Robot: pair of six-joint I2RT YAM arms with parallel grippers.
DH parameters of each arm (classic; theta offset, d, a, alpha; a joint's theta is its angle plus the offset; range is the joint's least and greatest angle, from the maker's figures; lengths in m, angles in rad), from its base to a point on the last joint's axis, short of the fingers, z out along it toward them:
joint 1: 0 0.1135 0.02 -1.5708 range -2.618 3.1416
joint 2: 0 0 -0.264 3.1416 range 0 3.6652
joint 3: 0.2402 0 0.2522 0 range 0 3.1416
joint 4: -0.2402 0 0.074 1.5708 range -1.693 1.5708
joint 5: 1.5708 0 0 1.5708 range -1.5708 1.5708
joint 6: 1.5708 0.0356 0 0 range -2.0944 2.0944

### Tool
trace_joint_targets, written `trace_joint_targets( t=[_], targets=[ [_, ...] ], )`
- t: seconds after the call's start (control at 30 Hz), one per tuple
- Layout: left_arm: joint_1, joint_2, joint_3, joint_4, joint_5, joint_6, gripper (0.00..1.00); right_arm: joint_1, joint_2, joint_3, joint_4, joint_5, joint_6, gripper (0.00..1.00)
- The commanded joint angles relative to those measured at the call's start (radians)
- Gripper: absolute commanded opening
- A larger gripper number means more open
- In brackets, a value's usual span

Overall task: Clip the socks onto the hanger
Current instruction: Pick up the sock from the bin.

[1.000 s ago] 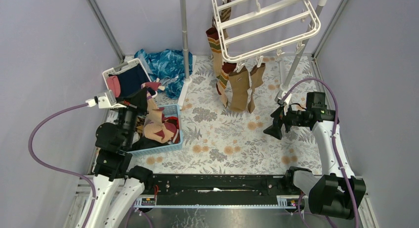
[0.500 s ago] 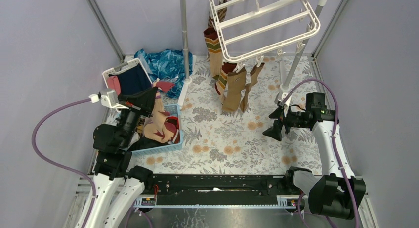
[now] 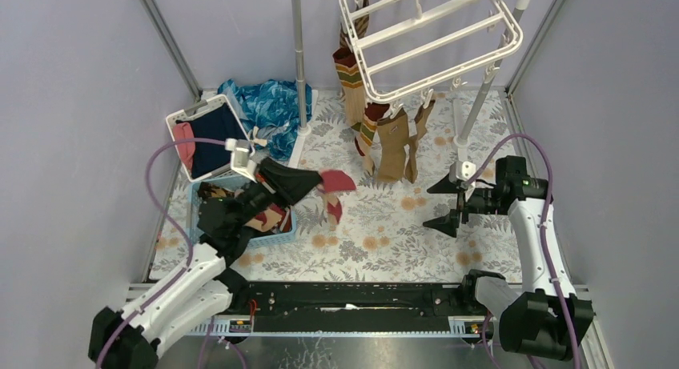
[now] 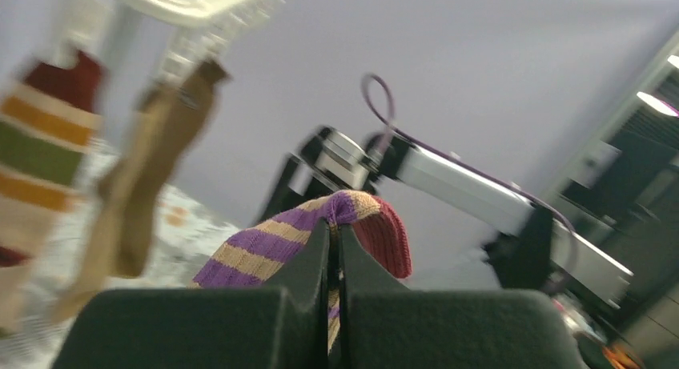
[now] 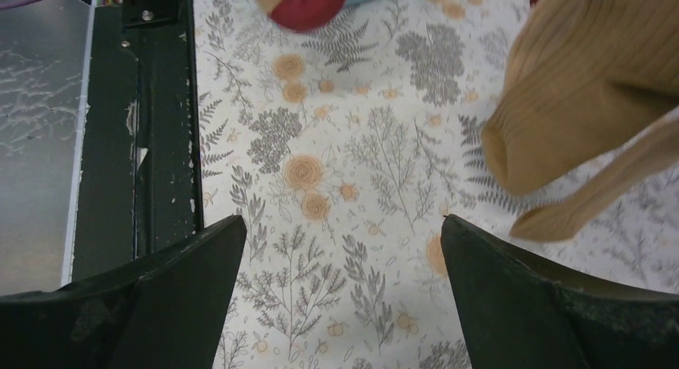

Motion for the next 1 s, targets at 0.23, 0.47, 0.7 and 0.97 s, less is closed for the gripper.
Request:
trace_joint_targets(
  t=[0.23, 0.47, 0.7, 0.97],
  targets=[
    [-0.360, 0.327, -0.101, 0.571, -0.238, -0.073, 0.00, 0.118, -0.005, 0.138, -0.076, -0.140, -0.111, 1.00],
    [-0.473, 0.512, -0.101, 0.695, -0.435, -0.155, 0.00, 0.205, 0.035, 0.199, 0.006, -0.179, -0.051, 1.00],
    [-0.548, 0.574, -0.103, 0.699, -0.579, -0.182, 0.00, 0.265, 0.037, 0.133, 0.062, -0.184, -0.040, 0.98],
    [-0.567, 0.639, -0.072, 0.714, -0.554, -0.220, 0.00, 0.277, 0.032, 0.118, 0.131, -0.165, 0.022, 0.94]
  ],
)
